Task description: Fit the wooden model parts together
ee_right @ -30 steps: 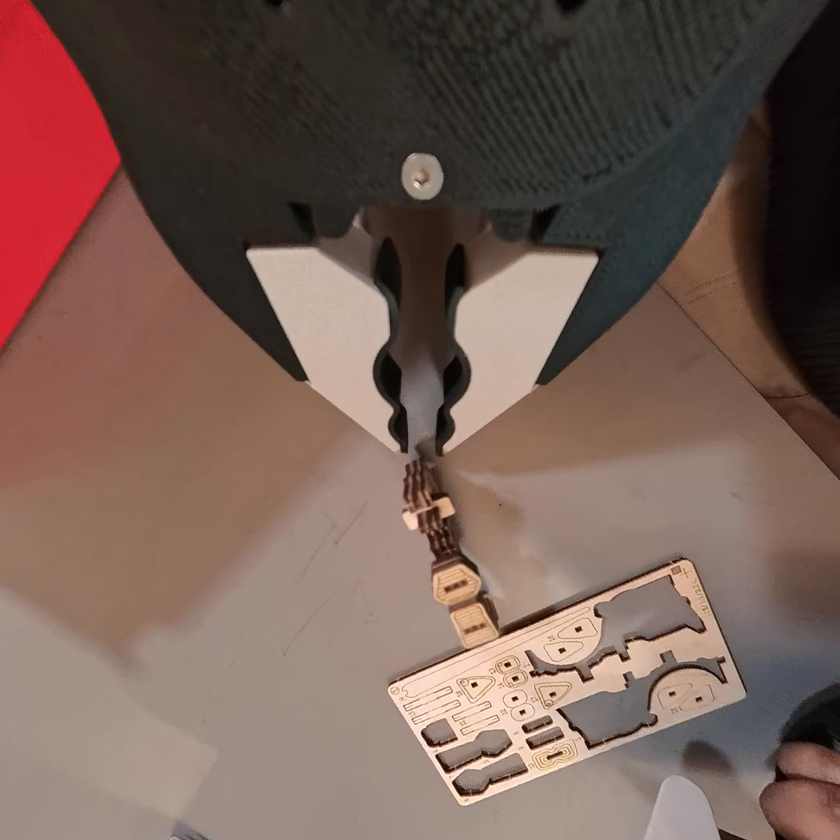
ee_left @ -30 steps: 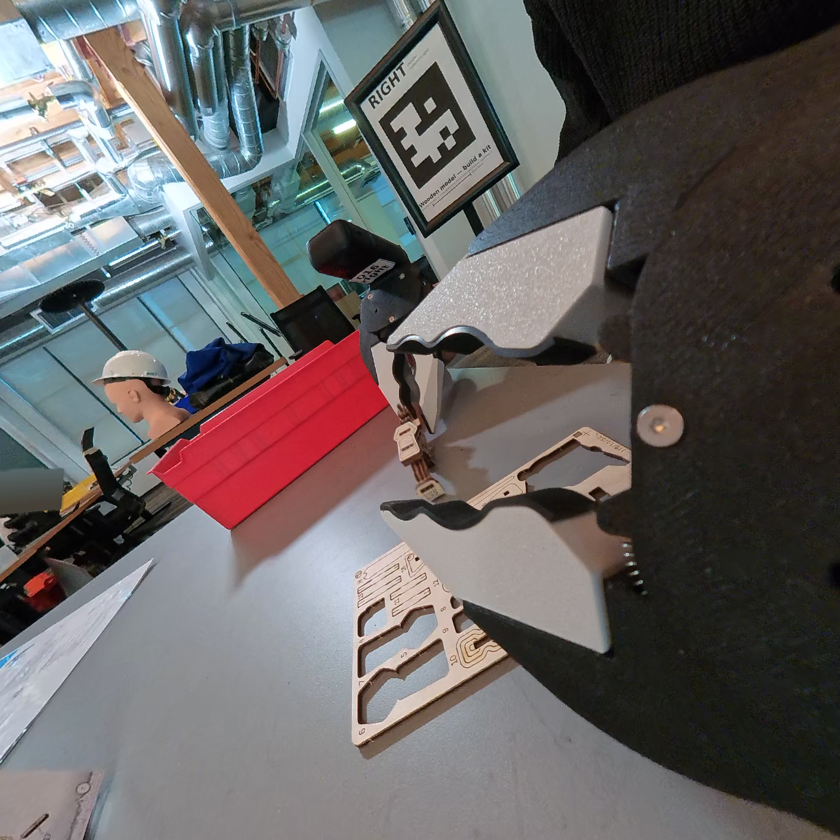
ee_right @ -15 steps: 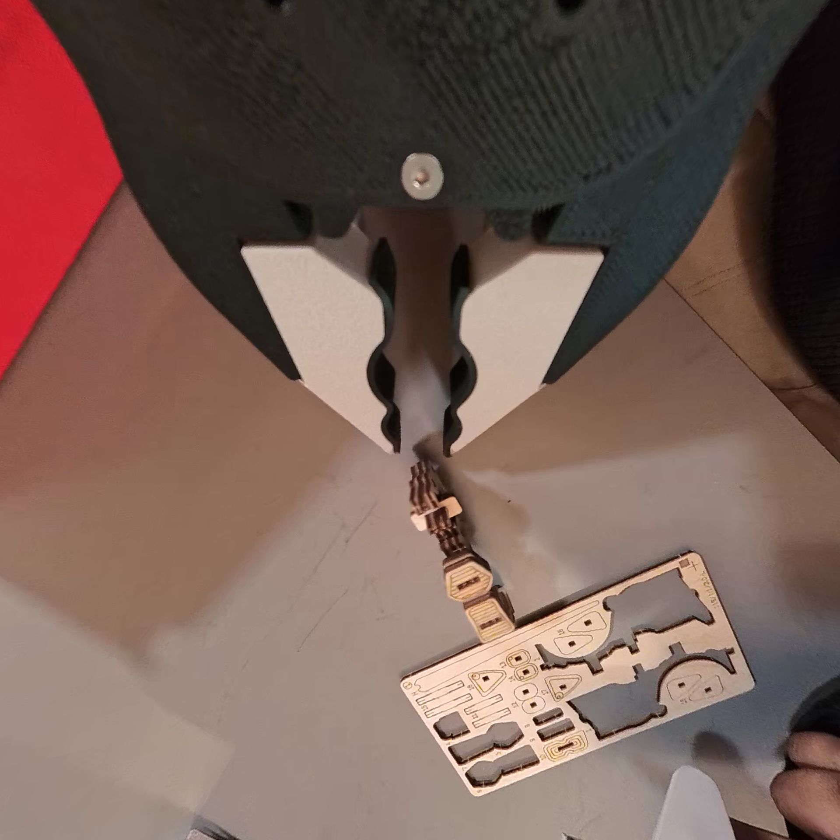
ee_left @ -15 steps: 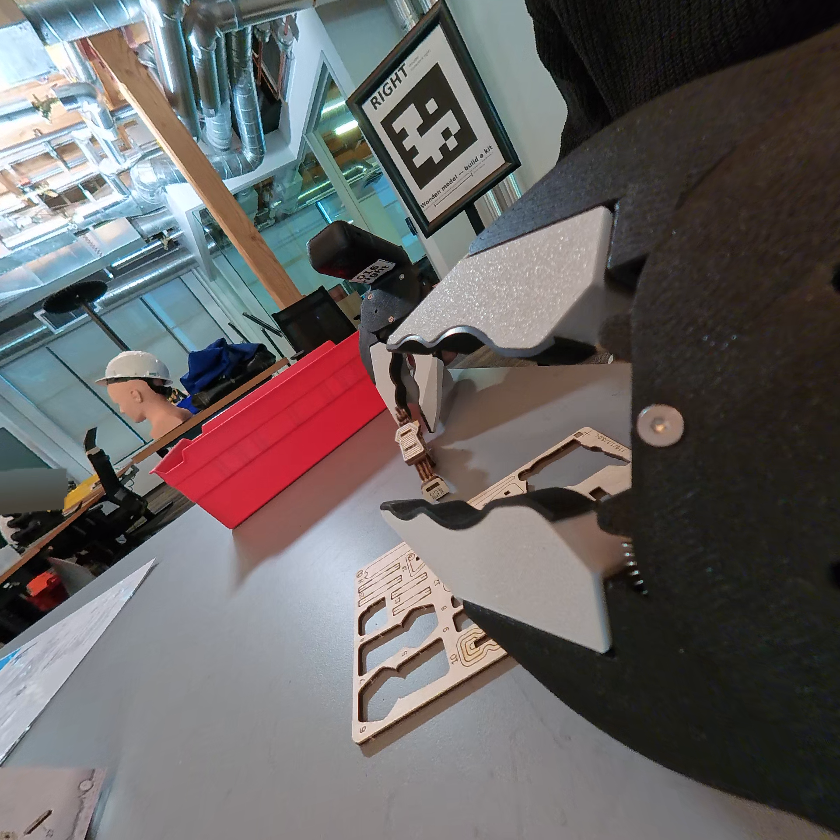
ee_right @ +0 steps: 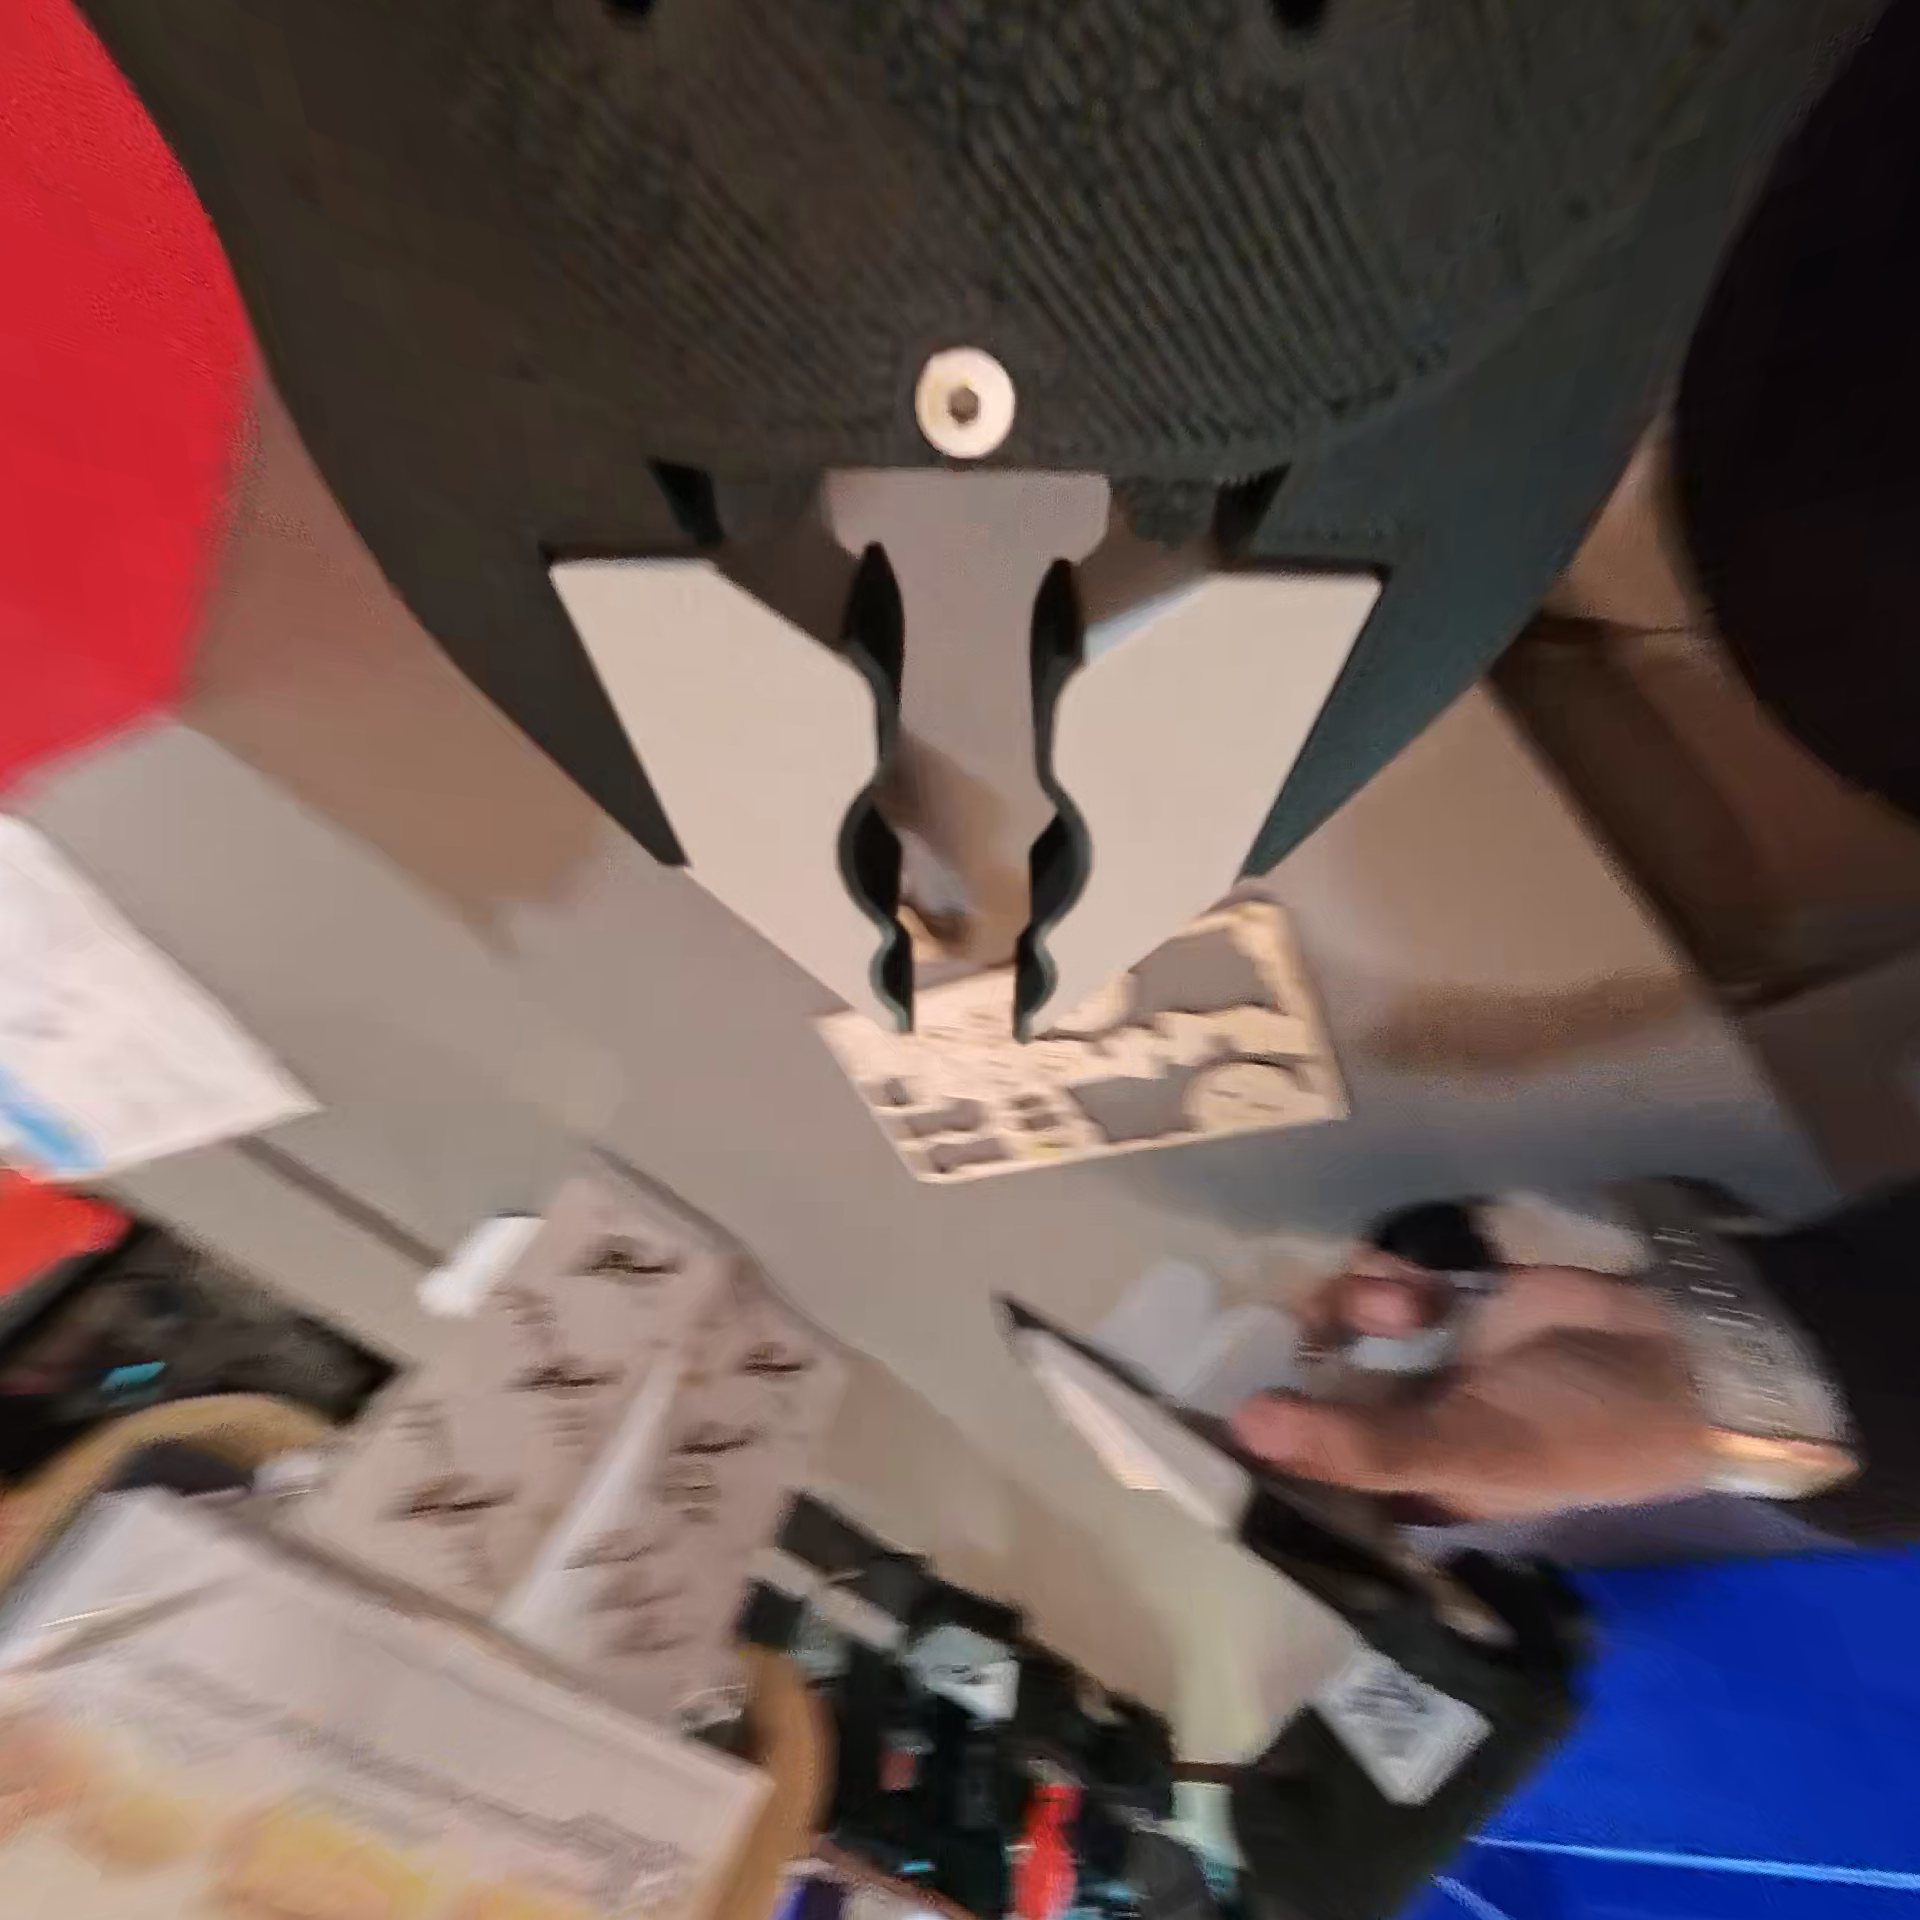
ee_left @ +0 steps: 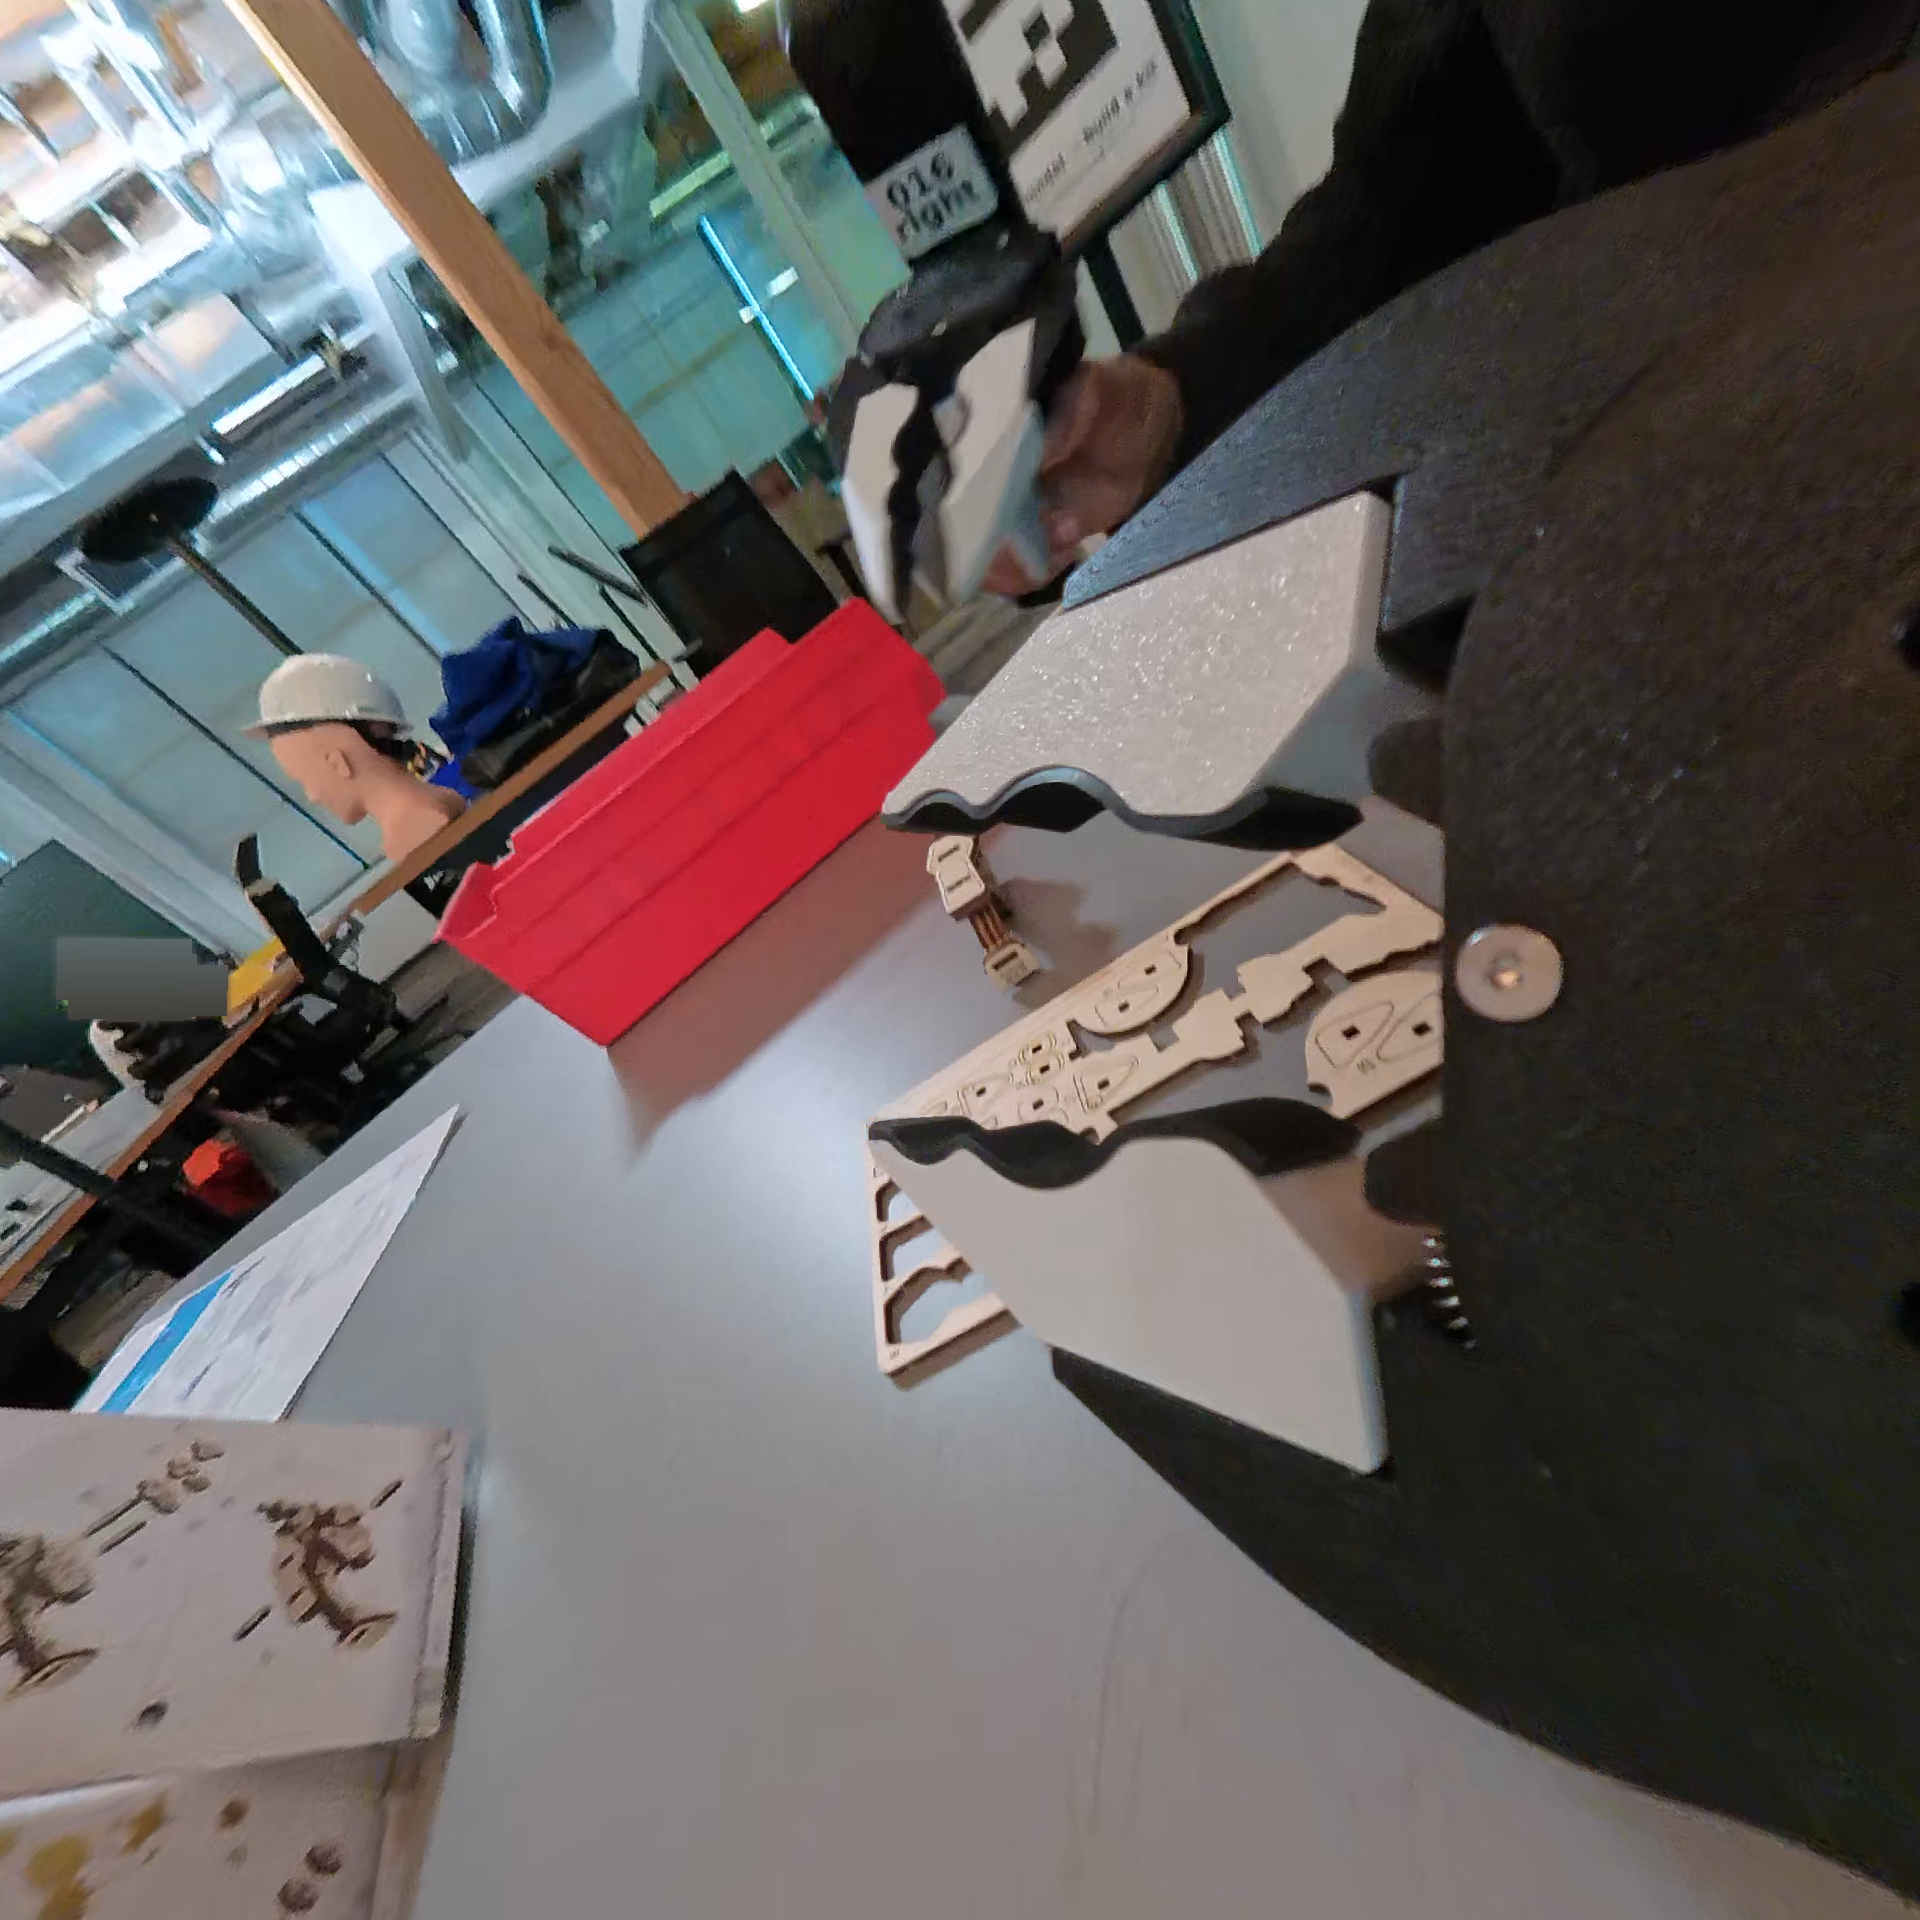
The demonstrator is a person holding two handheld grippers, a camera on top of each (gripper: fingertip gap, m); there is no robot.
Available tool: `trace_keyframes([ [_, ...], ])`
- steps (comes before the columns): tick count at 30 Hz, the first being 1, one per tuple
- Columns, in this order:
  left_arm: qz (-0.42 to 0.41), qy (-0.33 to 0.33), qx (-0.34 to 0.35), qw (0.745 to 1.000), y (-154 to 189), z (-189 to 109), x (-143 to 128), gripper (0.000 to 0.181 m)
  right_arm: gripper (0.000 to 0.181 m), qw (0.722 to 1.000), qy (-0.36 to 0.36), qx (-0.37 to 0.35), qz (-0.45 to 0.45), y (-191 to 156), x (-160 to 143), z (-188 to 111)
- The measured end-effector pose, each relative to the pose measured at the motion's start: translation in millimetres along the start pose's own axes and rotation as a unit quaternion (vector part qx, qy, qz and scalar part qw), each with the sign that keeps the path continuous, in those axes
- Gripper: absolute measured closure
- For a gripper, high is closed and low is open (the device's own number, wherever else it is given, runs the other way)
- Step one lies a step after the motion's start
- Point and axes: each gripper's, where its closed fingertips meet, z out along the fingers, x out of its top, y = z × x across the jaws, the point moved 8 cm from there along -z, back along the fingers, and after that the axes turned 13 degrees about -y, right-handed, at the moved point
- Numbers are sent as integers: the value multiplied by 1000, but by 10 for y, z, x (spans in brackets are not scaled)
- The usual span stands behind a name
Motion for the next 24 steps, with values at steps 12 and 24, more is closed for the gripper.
trace_keyframes([
  [12,28,-10,30,999,-6,-27,12,127,168,972,-175,159,5,-941,-114,935],
  [24,-84,-51,81,992,-193,-477,-25,104,174,968,-59,242,6,-1063,67,807],
])
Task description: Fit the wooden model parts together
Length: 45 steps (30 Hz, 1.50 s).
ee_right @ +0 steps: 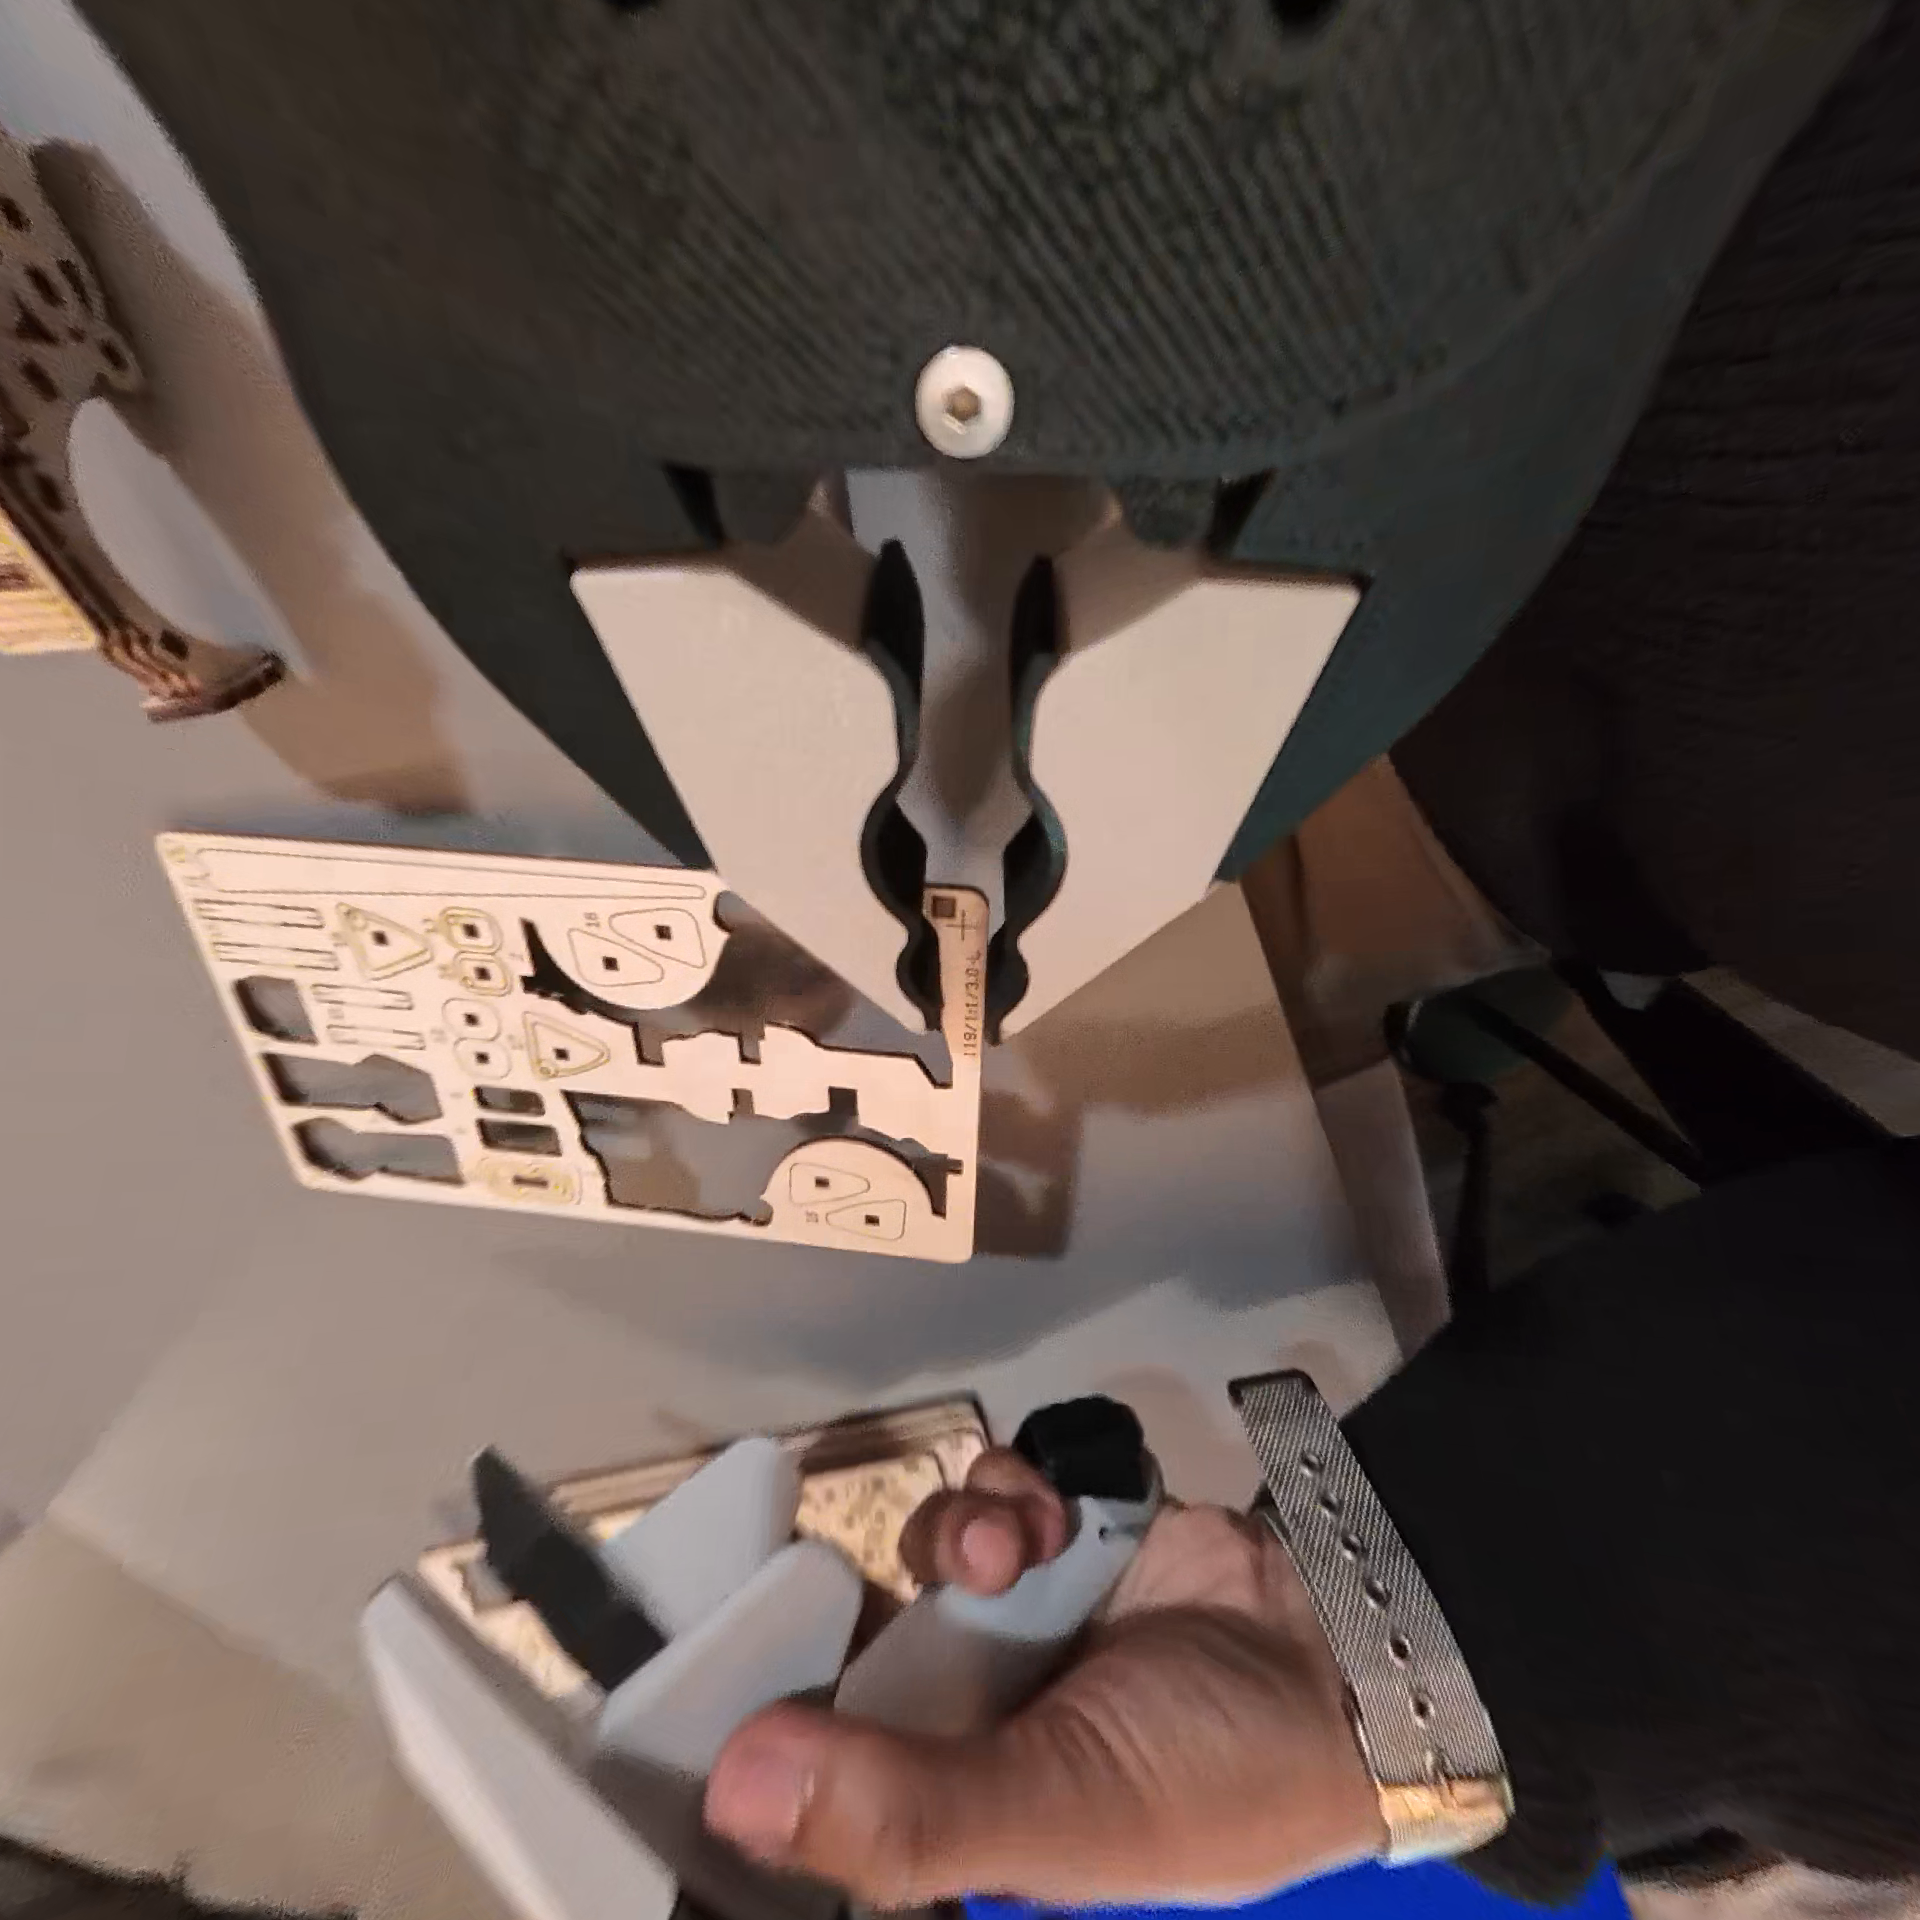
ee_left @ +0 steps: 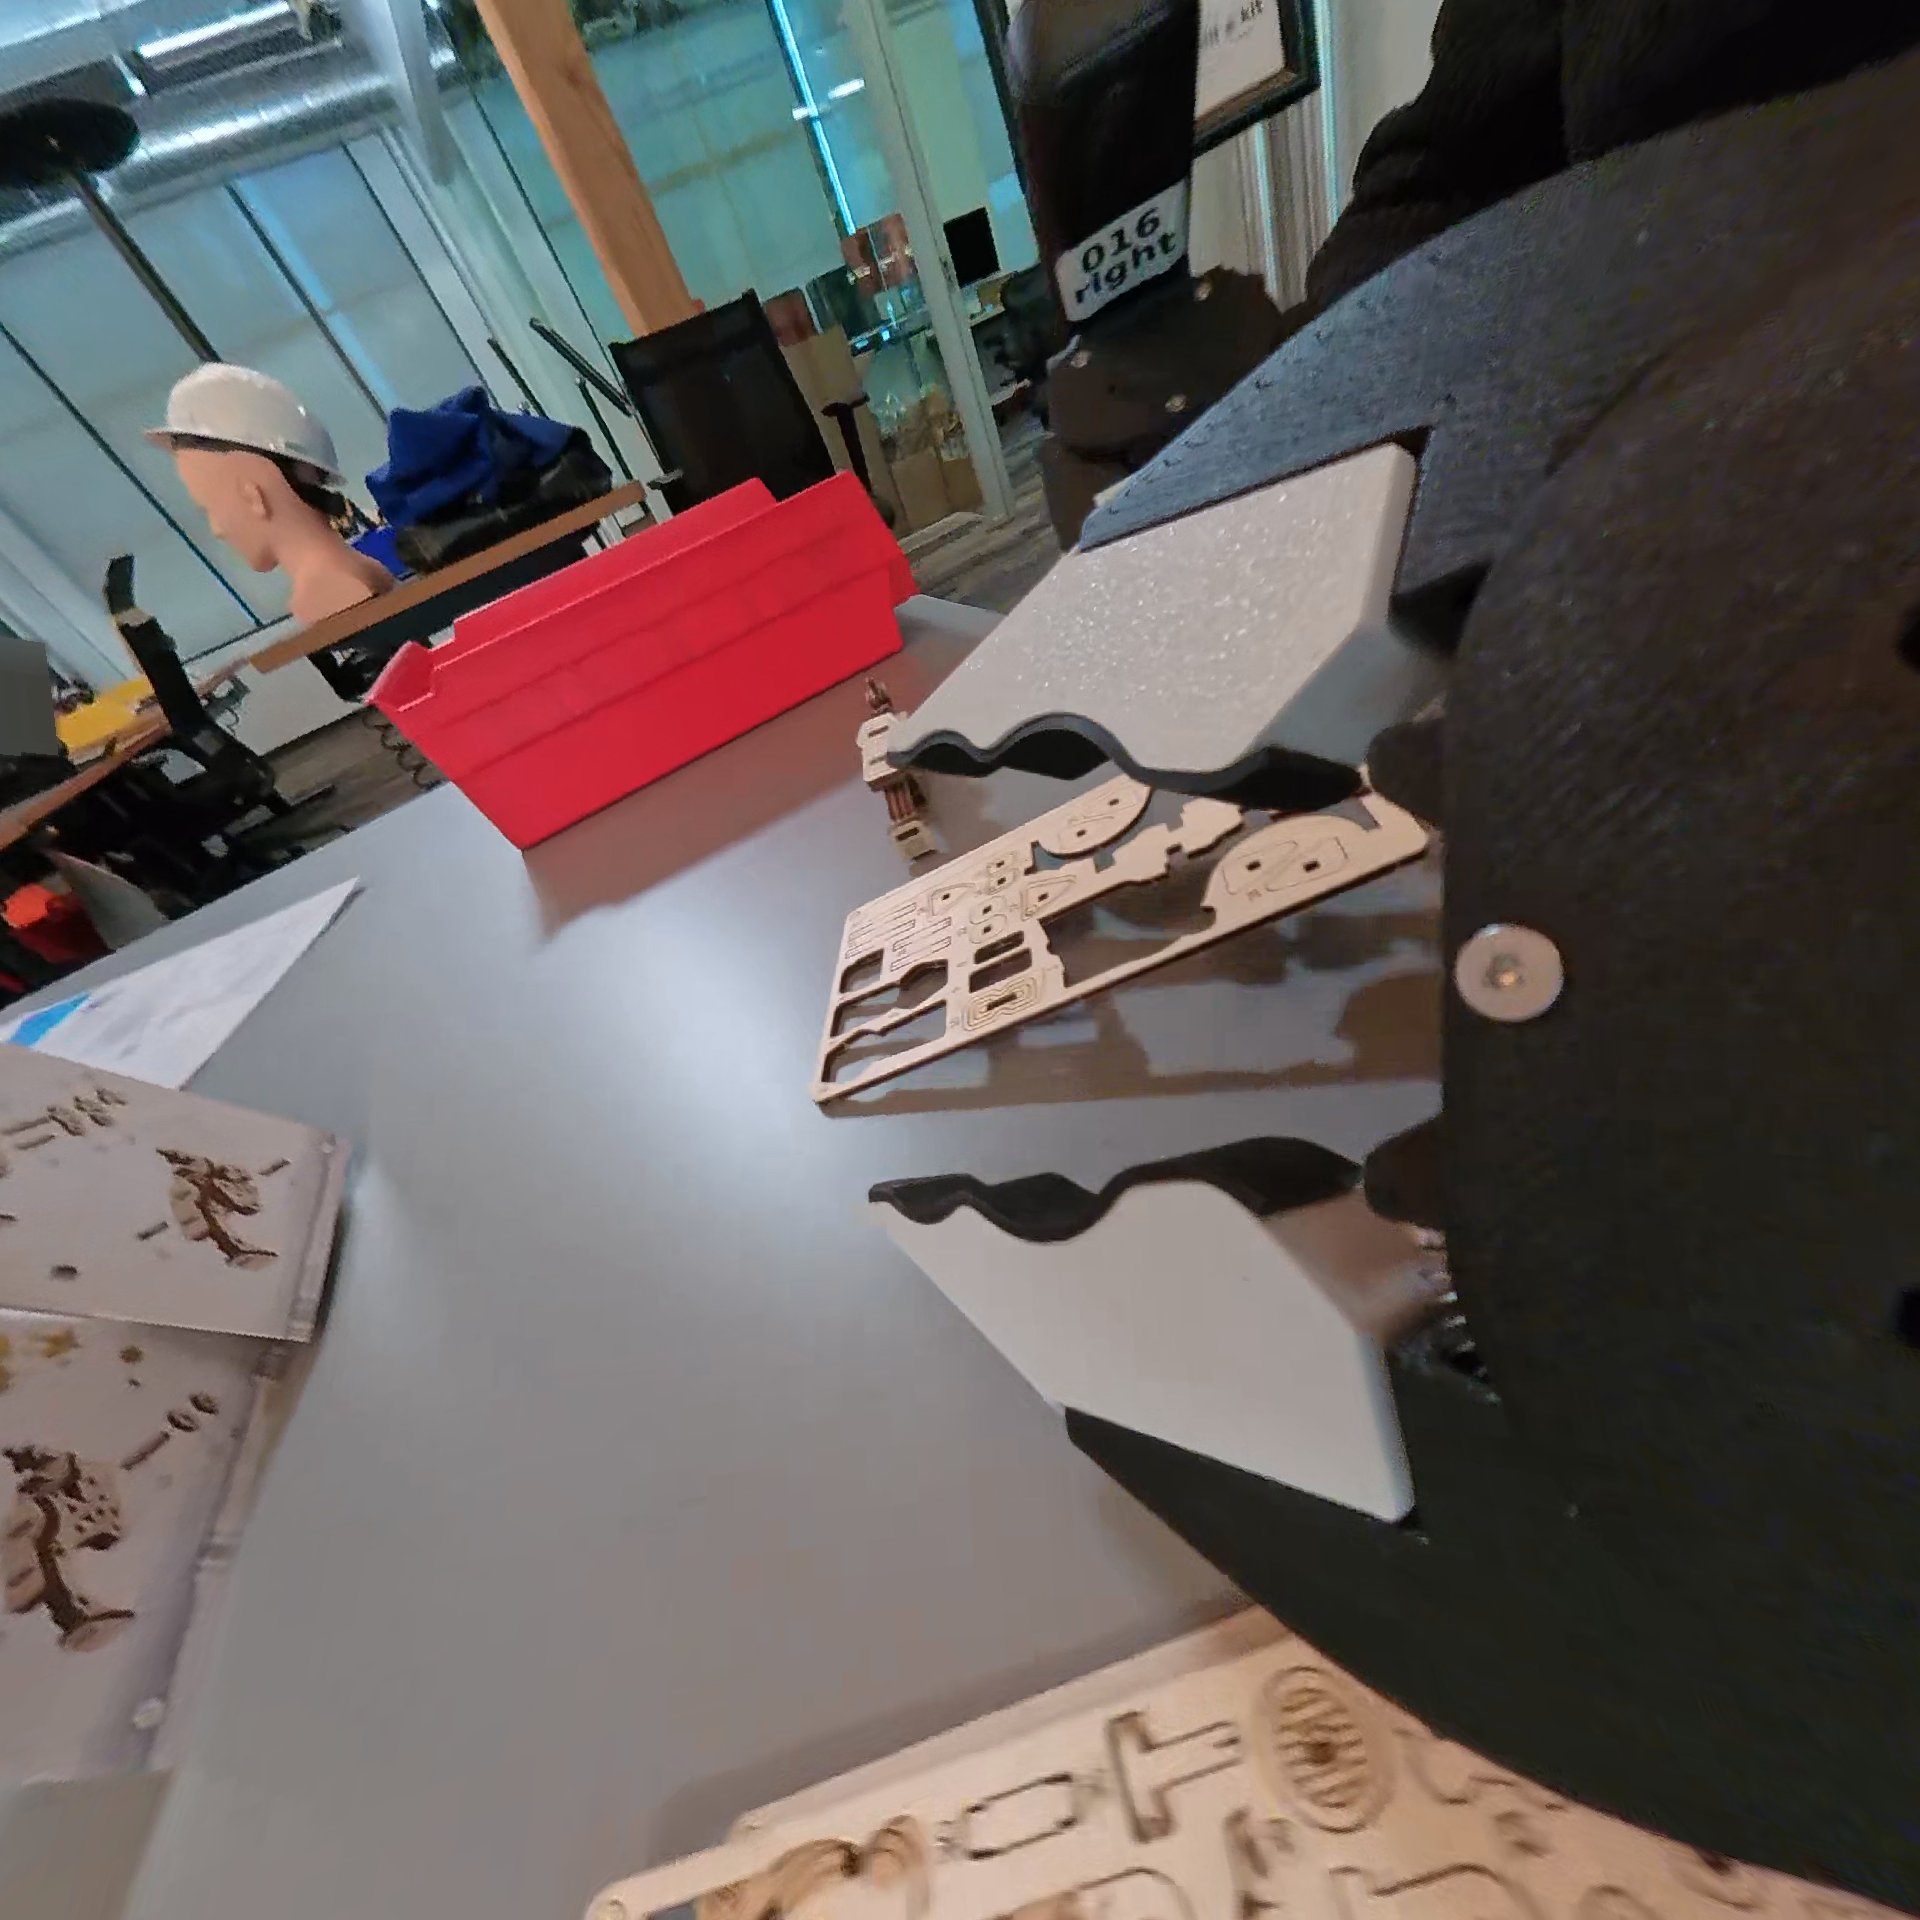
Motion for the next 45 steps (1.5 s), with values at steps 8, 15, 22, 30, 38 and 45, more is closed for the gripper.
trace_keyframes([
  [8,-66,-56,-45,995,23,-113,-592,109,174,996,79,9,-44,-78,86,-141],
  [15,-83,-47,-190,977,84,-55,-622,163,174,993,86,34,-79,-204,120,-94],
  [22,14,58,-205,977,241,-314,-449,180,152,994,102,-18,-45,-100,114,-97],
  [30,128,105,-244,955,532,-451,-407,181,120,981,176,-69,42,97,144,-358],
  [38,180,38,-336,924,984,-127,-580,181,127,938,311,77,131,121,227,-710],
  [45,162,10,-327,931,980,65,-646,177,180,924,311,161,154,142,153,-751],
])
